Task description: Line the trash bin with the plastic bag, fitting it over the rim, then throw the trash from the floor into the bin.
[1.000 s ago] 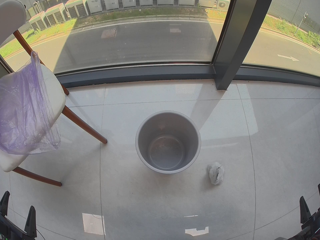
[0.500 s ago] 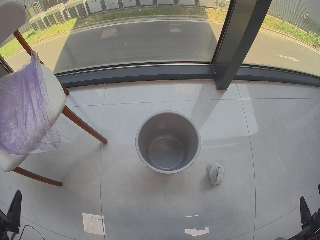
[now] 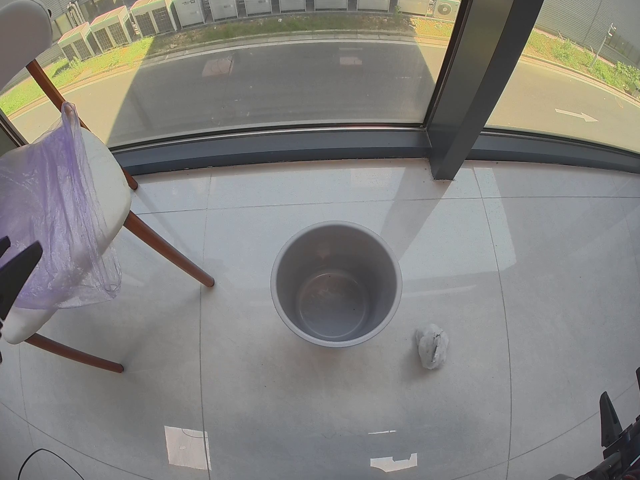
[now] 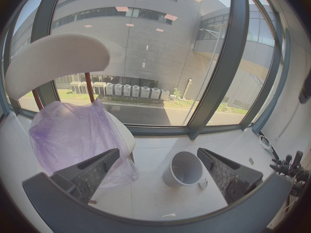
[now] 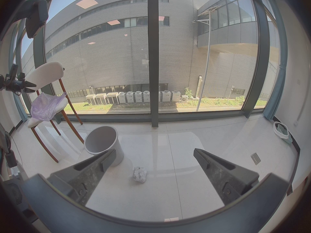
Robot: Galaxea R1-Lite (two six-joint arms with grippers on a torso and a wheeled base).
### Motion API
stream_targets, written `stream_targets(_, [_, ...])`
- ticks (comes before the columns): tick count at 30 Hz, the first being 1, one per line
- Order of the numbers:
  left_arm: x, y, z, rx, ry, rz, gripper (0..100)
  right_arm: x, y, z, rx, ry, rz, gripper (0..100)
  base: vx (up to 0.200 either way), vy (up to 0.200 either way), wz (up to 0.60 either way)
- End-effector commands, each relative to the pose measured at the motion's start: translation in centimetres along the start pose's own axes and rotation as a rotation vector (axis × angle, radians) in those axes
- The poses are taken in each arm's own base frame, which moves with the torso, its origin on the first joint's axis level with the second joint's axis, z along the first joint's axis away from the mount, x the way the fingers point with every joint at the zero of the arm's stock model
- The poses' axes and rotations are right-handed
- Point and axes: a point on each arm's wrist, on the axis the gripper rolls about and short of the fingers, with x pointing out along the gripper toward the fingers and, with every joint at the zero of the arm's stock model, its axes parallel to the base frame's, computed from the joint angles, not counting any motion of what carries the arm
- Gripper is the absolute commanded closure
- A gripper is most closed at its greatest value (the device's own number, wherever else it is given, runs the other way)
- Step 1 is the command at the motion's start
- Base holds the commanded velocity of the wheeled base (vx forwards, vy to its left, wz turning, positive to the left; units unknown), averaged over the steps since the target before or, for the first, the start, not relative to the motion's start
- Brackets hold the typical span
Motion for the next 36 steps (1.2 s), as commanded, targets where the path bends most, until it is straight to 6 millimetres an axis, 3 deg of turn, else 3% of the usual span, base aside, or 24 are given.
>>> stream_targets(1, [4.7,0.8,1.6,-0.043,0.081,0.034,0,0.0,0.0,-0.5,0.000,0.002,0.000,0,0.000,0.000,0.00])
stream_targets(3, [5.4,1.0,2.0,-0.050,0.085,0.055,0,0.0,0.0,-0.5,0.000,0.002,0.000,0,0.000,0.000,0.00])
stream_targets(7, [9.1,2.4,3.4,-0.058,0.103,0.157,0,0.0,0.0,-0.5,0.001,0.002,0.000,0,0.000,0.000,0.00])
stream_targets(16, [15.1,5.7,5.3,-0.053,0.117,0.346,0,0.0,0.0,-0.5,0.000,0.002,0.002,0,0.000,0.000,0.00])
stream_targets(26, [18.8,8.3,3.2,-0.066,0.213,0.431,0,0.0,0.0,-0.5,0.000,0.002,0.002,0,0.000,0.000,0.00])
stream_targets(36, [21.1,10.7,1.5,-0.076,0.252,0.532,0,0.0,0.0,-0.5,0.001,0.002,0.003,0,0.000,0.000,0.00])
